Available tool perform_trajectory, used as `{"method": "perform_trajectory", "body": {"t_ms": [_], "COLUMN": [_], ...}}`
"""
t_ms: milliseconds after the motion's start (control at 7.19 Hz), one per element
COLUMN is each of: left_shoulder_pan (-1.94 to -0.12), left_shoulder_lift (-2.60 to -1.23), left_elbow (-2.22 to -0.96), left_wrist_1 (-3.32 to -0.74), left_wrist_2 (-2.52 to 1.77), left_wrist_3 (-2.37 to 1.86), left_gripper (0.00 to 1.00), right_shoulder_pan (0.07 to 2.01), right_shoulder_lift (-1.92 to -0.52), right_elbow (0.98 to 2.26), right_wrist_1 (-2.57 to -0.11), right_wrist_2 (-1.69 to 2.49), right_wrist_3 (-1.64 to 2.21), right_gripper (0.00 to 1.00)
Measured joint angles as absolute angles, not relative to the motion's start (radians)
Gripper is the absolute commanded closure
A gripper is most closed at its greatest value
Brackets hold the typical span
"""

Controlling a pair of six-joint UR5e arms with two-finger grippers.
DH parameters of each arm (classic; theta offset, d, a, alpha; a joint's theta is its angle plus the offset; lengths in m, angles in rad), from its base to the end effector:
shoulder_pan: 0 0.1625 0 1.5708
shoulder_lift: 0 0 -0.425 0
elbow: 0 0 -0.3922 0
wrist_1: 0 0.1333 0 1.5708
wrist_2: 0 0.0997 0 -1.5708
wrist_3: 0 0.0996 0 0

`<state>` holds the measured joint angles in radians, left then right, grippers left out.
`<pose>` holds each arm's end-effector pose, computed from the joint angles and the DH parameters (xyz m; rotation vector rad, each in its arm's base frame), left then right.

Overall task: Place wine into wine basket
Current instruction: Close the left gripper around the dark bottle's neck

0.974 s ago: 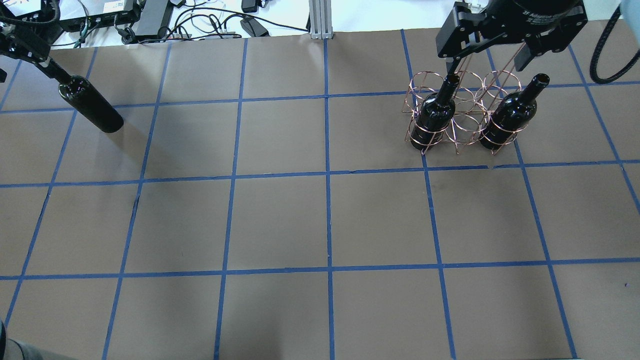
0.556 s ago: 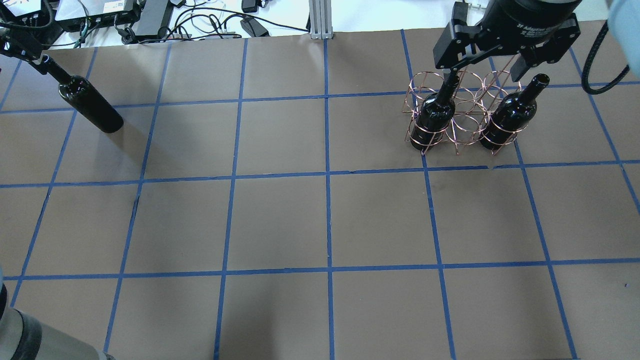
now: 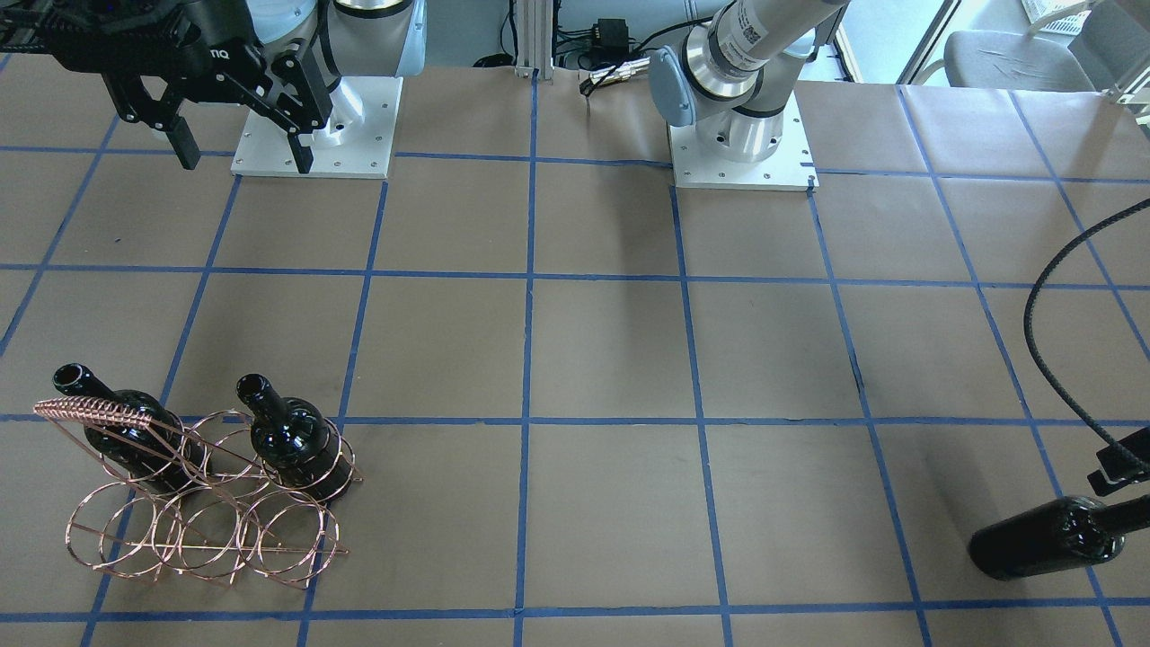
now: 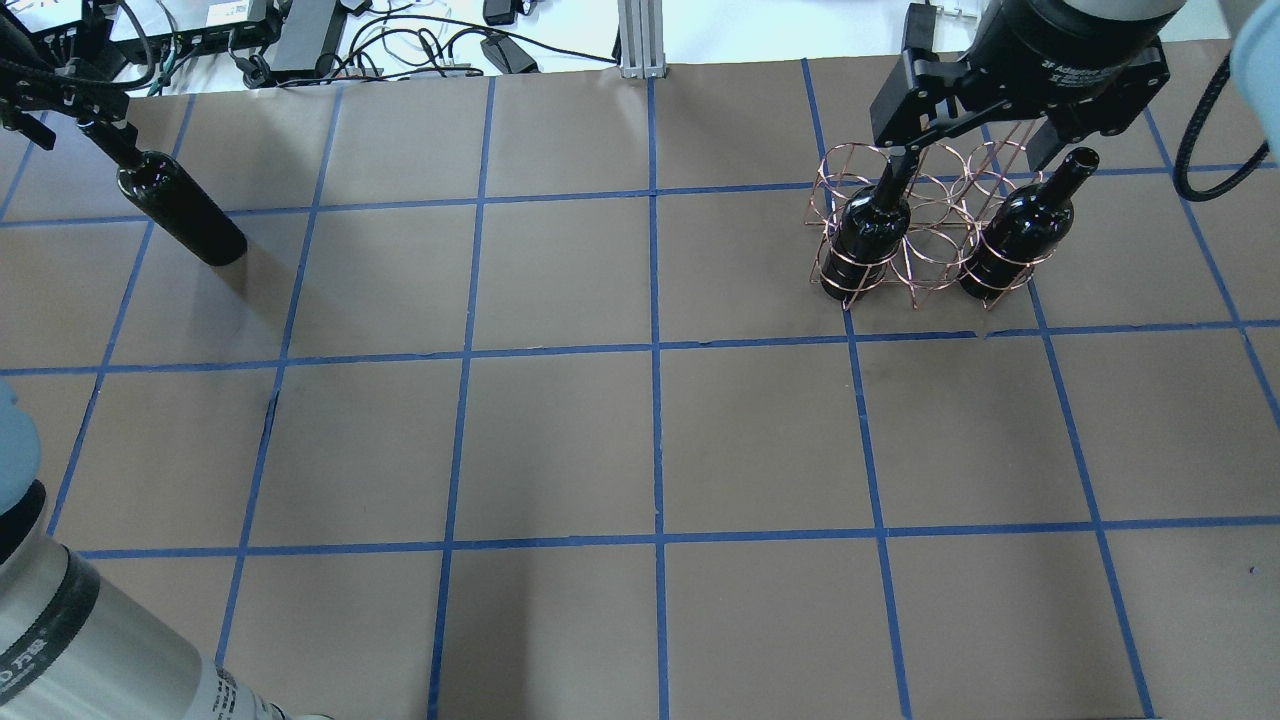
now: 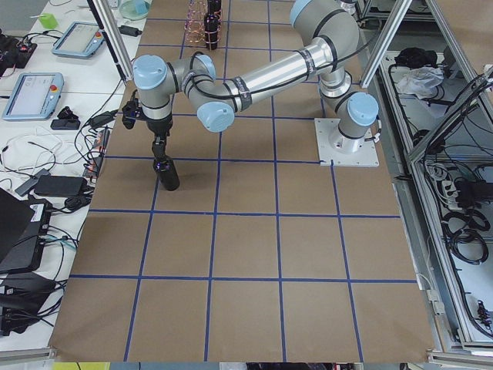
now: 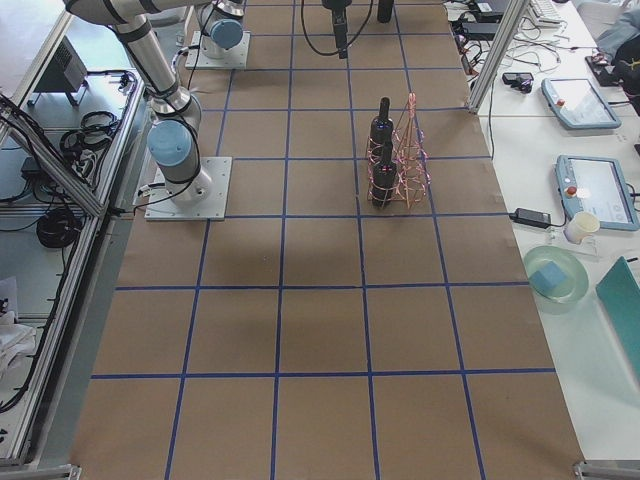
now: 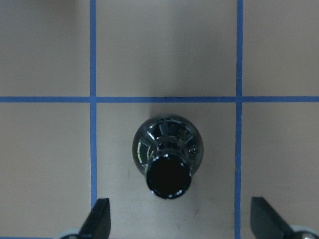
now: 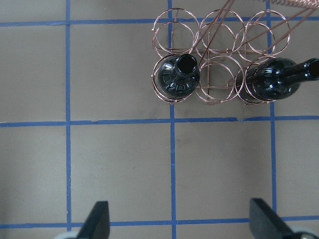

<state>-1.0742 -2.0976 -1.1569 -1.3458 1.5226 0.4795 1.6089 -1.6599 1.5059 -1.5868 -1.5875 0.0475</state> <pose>0.2186 -0.6932 0.3980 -0.0225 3.1257 -0.1902 0.1493 -0.4595 0.5647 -0.0169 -3.1208 0.2668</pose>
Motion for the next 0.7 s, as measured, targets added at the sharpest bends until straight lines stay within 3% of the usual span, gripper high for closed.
{"method": "perform_trajectory", "body": {"t_ms": [695], "left_shoulder_pan": [-1.075], "left_shoulder_lift": [-2.131], "left_elbow": [-1.158], "left_wrist_1": [-1.302], "left_wrist_2": [1.493], "left_wrist_3": [0.438], "left_gripper": [0.05], "right_shoulder_pan": [1.609], "right_shoulder_lift": [-1.664], "right_elbow": [1.507], "right_wrist_1": [-1.556], "right_wrist_2": [-1.592], "right_wrist_3": [0.038], "right_gripper": [0.00]}}
